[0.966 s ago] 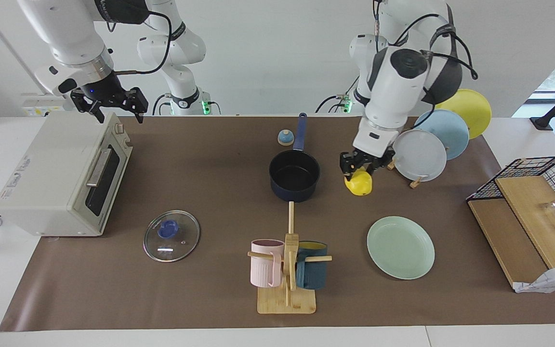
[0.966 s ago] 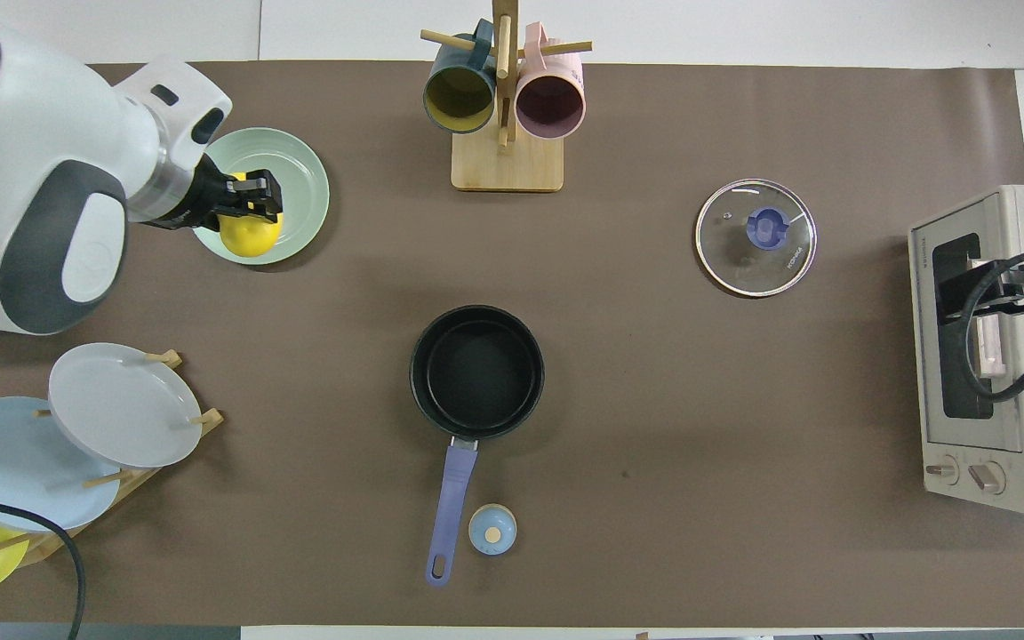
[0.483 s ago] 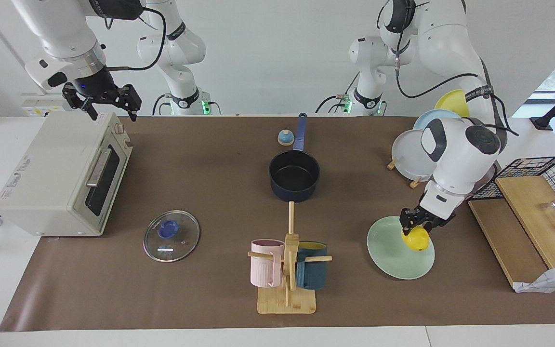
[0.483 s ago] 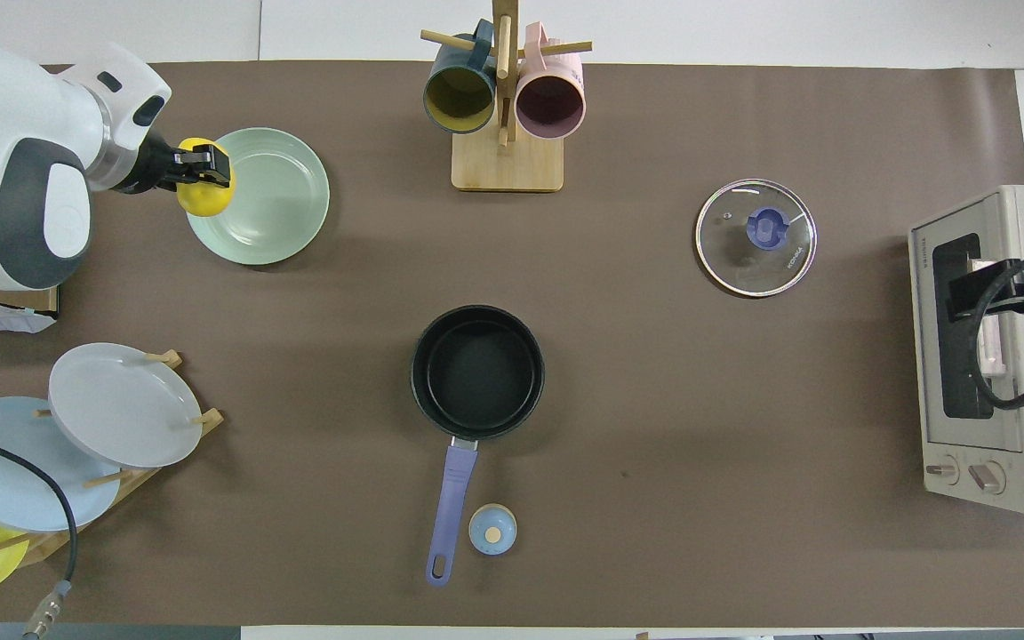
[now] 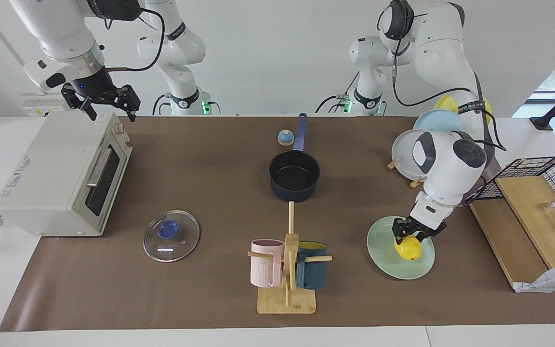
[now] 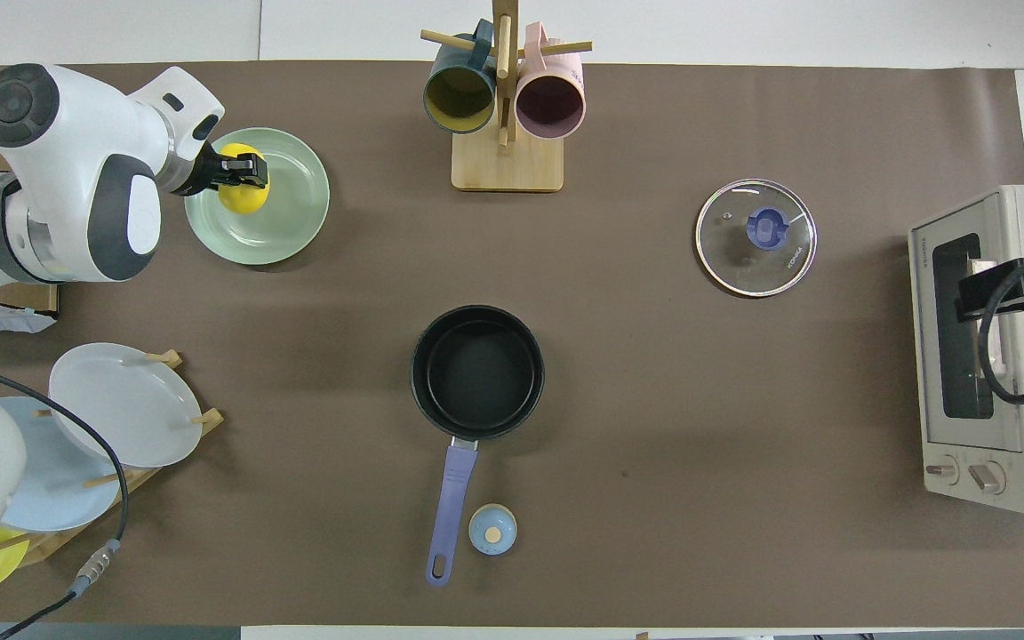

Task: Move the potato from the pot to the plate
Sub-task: 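Lower the potato onto the green plate and open the left gripper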

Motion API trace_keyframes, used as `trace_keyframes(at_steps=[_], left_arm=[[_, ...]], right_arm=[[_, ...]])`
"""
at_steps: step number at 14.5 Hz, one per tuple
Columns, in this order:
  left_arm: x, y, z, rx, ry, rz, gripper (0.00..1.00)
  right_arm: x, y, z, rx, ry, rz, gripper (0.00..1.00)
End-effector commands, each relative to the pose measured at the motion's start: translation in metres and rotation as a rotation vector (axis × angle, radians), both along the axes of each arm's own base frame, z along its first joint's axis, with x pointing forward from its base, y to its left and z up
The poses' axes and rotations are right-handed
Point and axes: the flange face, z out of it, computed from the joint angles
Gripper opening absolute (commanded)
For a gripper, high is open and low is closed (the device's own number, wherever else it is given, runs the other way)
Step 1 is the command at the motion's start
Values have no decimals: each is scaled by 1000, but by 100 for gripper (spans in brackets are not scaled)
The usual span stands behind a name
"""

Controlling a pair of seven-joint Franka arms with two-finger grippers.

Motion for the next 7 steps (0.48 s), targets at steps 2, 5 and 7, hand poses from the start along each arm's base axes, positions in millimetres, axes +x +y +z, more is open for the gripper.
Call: trace_keyframes(at_steps=[2,5,7], left_arm=[[-3,0,-12,12,-11,-18,32],[-4,1,-13,16,-11,-31,78],[-6,2,-15,17,-7,-36,96]], right_arm=[[-3,-6,1,6,-18,-13,100],[-3,-3,-1,1,-10,-3,100],[-2,-2,-2,0,-12,-1,100]])
